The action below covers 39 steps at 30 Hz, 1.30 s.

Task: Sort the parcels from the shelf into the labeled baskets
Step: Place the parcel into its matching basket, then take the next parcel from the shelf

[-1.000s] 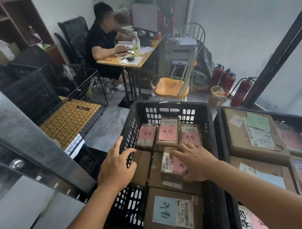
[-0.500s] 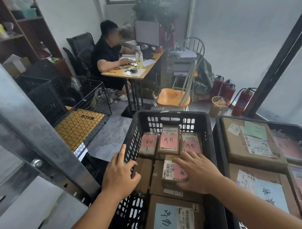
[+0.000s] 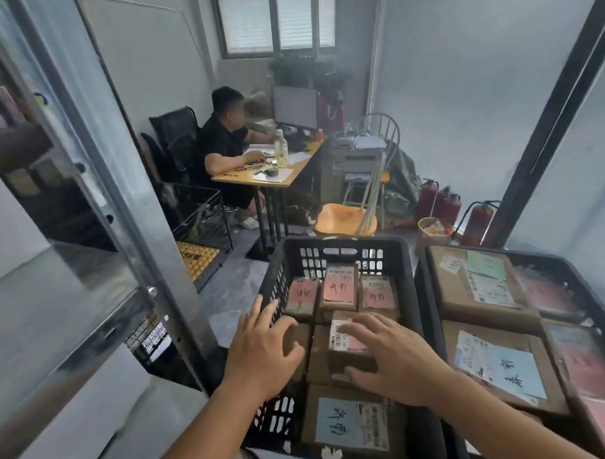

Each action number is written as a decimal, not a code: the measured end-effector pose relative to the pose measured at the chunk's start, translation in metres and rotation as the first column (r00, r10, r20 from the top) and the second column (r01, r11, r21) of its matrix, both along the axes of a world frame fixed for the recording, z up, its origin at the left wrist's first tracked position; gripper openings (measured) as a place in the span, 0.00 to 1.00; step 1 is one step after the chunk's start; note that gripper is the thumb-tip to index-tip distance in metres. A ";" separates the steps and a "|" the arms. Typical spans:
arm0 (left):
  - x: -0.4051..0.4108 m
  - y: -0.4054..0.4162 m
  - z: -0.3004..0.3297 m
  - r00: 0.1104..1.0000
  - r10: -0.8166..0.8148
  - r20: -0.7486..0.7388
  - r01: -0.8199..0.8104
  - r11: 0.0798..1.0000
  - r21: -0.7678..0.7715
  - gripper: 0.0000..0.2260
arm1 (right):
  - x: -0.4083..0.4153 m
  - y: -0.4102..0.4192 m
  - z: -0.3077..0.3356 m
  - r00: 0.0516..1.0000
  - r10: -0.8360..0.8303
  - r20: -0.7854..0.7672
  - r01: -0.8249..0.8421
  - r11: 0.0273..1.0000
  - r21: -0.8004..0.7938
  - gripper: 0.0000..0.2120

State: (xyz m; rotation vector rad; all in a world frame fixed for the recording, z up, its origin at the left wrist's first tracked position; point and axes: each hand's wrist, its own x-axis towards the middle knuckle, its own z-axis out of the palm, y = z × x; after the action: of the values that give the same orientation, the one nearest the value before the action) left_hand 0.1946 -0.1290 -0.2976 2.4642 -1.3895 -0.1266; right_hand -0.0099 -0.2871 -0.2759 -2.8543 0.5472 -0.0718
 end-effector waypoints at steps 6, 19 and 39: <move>-0.020 0.015 0.045 0.999 -0.047 -0.020 0.046 0.998 -0.032 0.17 | 0.001 0.031 0.044 0.992 0.060 0.111 -0.054 0.997 -0.053 0.30; -0.103 0.099 0.133 0.975 0.216 0.047 -0.200 0.952 -0.230 0.19 | -0.012 0.077 0.112 0.862 0.437 0.258 -0.427 0.899 -0.098 0.31; -0.365 0.452 0.155 0.431 0.896 0.103 -0.845 0.441 -0.303 0.18 | -0.076 0.405 0.131 0.289 0.806 0.516 -0.952 0.187 0.242 0.21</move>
State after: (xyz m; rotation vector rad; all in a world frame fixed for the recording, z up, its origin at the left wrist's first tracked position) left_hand -0.1708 0.3232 -0.1423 2.7199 0.0417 0.5666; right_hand -0.0861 0.1181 -0.1449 -2.0696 -1.1033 -0.0910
